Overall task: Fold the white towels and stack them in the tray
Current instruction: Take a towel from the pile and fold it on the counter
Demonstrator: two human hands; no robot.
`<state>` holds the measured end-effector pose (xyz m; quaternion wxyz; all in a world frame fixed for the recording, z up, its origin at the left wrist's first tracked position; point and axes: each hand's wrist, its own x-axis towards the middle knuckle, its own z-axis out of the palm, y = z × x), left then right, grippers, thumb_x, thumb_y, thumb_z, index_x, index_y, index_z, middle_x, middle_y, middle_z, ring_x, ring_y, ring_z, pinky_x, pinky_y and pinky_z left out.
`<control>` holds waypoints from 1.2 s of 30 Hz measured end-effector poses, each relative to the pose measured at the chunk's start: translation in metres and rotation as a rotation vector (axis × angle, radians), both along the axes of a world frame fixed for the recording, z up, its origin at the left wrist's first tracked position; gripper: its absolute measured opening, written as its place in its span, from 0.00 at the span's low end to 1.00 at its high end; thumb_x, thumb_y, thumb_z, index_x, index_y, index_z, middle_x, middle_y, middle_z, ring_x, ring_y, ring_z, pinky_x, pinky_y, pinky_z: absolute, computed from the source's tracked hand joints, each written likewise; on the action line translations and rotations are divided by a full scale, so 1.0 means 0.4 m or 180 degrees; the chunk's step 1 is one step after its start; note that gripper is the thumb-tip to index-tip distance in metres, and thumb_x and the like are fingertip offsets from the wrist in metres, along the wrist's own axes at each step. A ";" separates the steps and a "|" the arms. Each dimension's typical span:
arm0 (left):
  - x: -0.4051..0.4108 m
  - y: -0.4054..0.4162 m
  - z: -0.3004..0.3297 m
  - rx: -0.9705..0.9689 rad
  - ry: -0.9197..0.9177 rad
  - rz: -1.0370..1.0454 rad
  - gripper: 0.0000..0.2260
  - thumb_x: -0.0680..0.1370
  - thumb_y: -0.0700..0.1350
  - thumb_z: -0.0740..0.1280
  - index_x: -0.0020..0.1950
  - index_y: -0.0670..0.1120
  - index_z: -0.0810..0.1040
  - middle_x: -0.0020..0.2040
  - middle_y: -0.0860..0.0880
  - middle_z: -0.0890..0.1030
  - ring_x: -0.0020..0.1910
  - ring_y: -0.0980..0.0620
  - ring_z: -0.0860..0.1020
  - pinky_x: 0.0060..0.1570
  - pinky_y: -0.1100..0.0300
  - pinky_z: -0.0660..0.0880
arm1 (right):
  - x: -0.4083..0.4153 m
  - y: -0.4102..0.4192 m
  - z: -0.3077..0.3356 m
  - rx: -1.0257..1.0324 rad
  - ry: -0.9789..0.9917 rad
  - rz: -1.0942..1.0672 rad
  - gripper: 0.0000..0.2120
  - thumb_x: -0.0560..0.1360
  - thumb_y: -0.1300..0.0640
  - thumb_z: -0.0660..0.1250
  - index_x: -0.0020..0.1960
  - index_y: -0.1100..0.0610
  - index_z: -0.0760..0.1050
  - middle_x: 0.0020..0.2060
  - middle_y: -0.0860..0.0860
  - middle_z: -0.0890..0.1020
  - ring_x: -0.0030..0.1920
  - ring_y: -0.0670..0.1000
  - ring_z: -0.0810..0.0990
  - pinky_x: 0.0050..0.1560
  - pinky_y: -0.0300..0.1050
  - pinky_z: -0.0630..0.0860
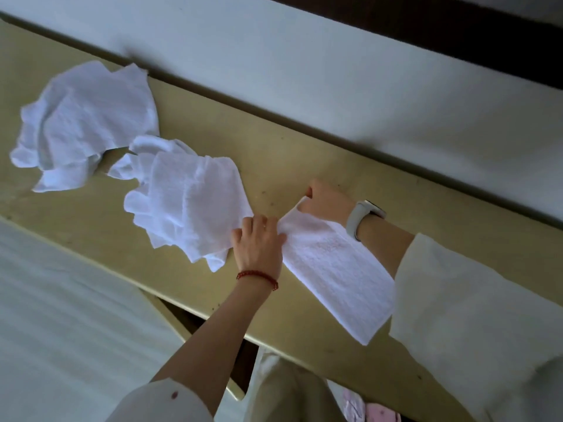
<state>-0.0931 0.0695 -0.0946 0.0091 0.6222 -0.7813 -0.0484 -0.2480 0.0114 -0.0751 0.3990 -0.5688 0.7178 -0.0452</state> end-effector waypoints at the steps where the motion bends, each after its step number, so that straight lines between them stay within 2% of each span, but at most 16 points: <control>1: 0.002 -0.001 -0.003 0.0010 0.0049 -0.0017 0.14 0.58 0.48 0.79 0.38 0.46 0.79 0.35 0.49 0.78 0.36 0.46 0.77 0.35 0.57 0.72 | 0.002 -0.003 0.007 0.0000 -0.0122 -0.0062 0.06 0.71 0.61 0.64 0.38 0.58 0.67 0.30 0.51 0.67 0.32 0.52 0.66 0.34 0.45 0.65; 2: 0.003 -0.002 -0.004 0.0018 0.0082 -0.0032 0.14 0.58 0.48 0.79 0.38 0.45 0.79 0.35 0.49 0.78 0.35 0.46 0.77 0.34 0.56 0.72 | 0.001 -0.004 0.009 -0.0010 -0.0218 -0.0035 0.04 0.72 0.61 0.64 0.45 0.60 0.69 0.34 0.52 0.70 0.36 0.53 0.69 0.38 0.47 0.68; 3: 0.006 -0.002 -0.004 0.0009 0.0110 -0.0051 0.15 0.57 0.48 0.79 0.38 0.46 0.79 0.35 0.49 0.78 0.35 0.46 0.77 0.34 0.56 0.72 | -0.001 -0.006 0.013 0.0003 -0.0234 0.0056 0.09 0.73 0.61 0.64 0.52 0.63 0.70 0.39 0.55 0.73 0.41 0.55 0.72 0.43 0.48 0.71; 5: 0.009 -0.003 -0.005 -0.0004 0.0135 -0.0076 0.15 0.56 0.48 0.79 0.38 0.46 0.80 0.35 0.49 0.78 0.35 0.46 0.77 0.33 0.56 0.72 | -0.010 -0.009 0.026 0.0036 -0.0101 0.0322 0.13 0.74 0.60 0.63 0.58 0.62 0.71 0.48 0.56 0.76 0.48 0.56 0.75 0.52 0.50 0.74; 8: 0.007 -0.012 0.007 0.0137 0.0103 -0.0046 0.15 0.60 0.48 0.78 0.43 0.47 0.80 0.40 0.49 0.79 0.40 0.45 0.77 0.38 0.54 0.71 | -0.019 -0.007 0.050 -0.0002 0.0099 0.0887 0.09 0.74 0.63 0.59 0.51 0.61 0.77 0.43 0.53 0.77 0.44 0.52 0.73 0.42 0.42 0.71; 11: 0.007 -0.025 0.023 0.0625 0.0175 -0.0038 0.16 0.73 0.52 0.67 0.59 0.49 0.74 0.57 0.50 0.75 0.58 0.46 0.69 0.54 0.53 0.63 | -0.041 0.001 0.074 -0.0081 0.0091 0.1121 0.10 0.75 0.65 0.58 0.52 0.60 0.76 0.44 0.50 0.75 0.44 0.50 0.73 0.46 0.42 0.70; 14: 0.009 -0.049 0.042 0.0949 0.0128 -0.0007 0.15 0.76 0.53 0.62 0.60 0.49 0.73 0.61 0.50 0.72 0.62 0.47 0.66 0.58 0.54 0.61 | -0.075 0.006 0.093 -0.0208 -0.0036 0.1145 0.10 0.75 0.67 0.57 0.51 0.61 0.75 0.39 0.49 0.75 0.36 0.46 0.70 0.37 0.36 0.66; 16: 0.007 -0.061 0.056 0.1173 0.0224 0.0131 0.14 0.76 0.53 0.62 0.59 0.48 0.73 0.61 0.50 0.73 0.62 0.48 0.67 0.59 0.53 0.61 | -0.094 0.007 0.105 -0.0297 -0.0164 0.1184 0.10 0.75 0.68 0.56 0.50 0.62 0.75 0.35 0.45 0.72 0.35 0.46 0.69 0.34 0.35 0.64; 18: 0.008 -0.062 0.068 0.1332 0.0514 0.0287 0.14 0.76 0.53 0.63 0.58 0.48 0.73 0.59 0.49 0.76 0.61 0.48 0.70 0.60 0.53 0.61 | -0.106 0.011 0.115 -0.0347 -0.0280 0.1229 0.10 0.75 0.67 0.57 0.52 0.61 0.75 0.37 0.46 0.73 0.37 0.48 0.72 0.35 0.37 0.67; 20: 0.007 -0.057 0.086 0.1535 0.1011 0.0483 0.16 0.75 0.52 0.66 0.58 0.46 0.74 0.55 0.48 0.78 0.57 0.47 0.73 0.58 0.55 0.65 | -0.116 0.015 0.123 -0.0227 -0.0426 0.1143 0.11 0.76 0.65 0.59 0.56 0.62 0.75 0.38 0.47 0.74 0.35 0.47 0.76 0.33 0.33 0.70; 22: 0.009 -0.048 0.106 0.1701 0.1655 0.0713 0.14 0.73 0.49 0.69 0.55 0.43 0.77 0.48 0.48 0.77 0.50 0.49 0.75 0.49 0.60 0.69 | -0.124 0.013 0.127 -0.0066 -0.0449 0.1154 0.12 0.78 0.61 0.60 0.58 0.65 0.74 0.36 0.48 0.76 0.29 0.40 0.76 0.31 0.31 0.71; 24: 0.010 -0.044 0.127 0.1771 0.2100 0.0850 0.09 0.73 0.46 0.70 0.48 0.43 0.79 0.42 0.48 0.77 0.44 0.51 0.74 0.39 0.64 0.68 | -0.130 0.008 0.135 -0.0069 -0.0316 0.1279 0.12 0.79 0.60 0.59 0.57 0.65 0.75 0.35 0.51 0.78 0.25 0.38 0.75 0.31 0.30 0.70; 28: 0.003 -0.058 0.160 0.1419 0.2404 0.1089 0.04 0.73 0.42 0.70 0.42 0.45 0.75 0.40 0.47 0.77 0.40 0.51 0.73 0.35 0.69 0.66 | -0.127 -0.007 0.167 -0.0553 -0.0390 0.1287 0.09 0.78 0.63 0.60 0.52 0.65 0.77 0.39 0.55 0.79 0.26 0.39 0.76 0.33 0.31 0.72; 31: -0.006 -0.075 0.187 0.0928 0.2600 0.1225 0.05 0.73 0.40 0.69 0.42 0.45 0.73 0.39 0.49 0.76 0.34 0.51 0.74 0.33 0.66 0.68 | -0.129 -0.020 0.179 -0.1228 -0.0348 0.1246 0.05 0.75 0.62 0.65 0.48 0.61 0.79 0.42 0.50 0.76 0.38 0.50 0.77 0.45 0.44 0.74; 34: -0.012 -0.058 0.191 0.0743 0.2788 0.1298 0.07 0.75 0.39 0.67 0.40 0.48 0.71 0.35 0.51 0.76 0.25 0.61 0.75 0.33 0.59 0.73 | -0.134 -0.006 0.168 -0.1643 -0.0355 0.1210 0.04 0.73 0.63 0.67 0.46 0.61 0.80 0.41 0.47 0.74 0.39 0.48 0.73 0.43 0.40 0.68; 36: -0.021 -0.025 0.172 0.0571 0.2848 0.1273 0.08 0.74 0.37 0.67 0.40 0.47 0.72 0.38 0.49 0.77 0.31 0.57 0.78 0.37 0.57 0.76 | -0.143 0.026 0.147 -0.1824 -0.0347 0.1203 0.05 0.72 0.66 0.66 0.46 0.62 0.79 0.41 0.51 0.75 0.39 0.51 0.74 0.42 0.43 0.70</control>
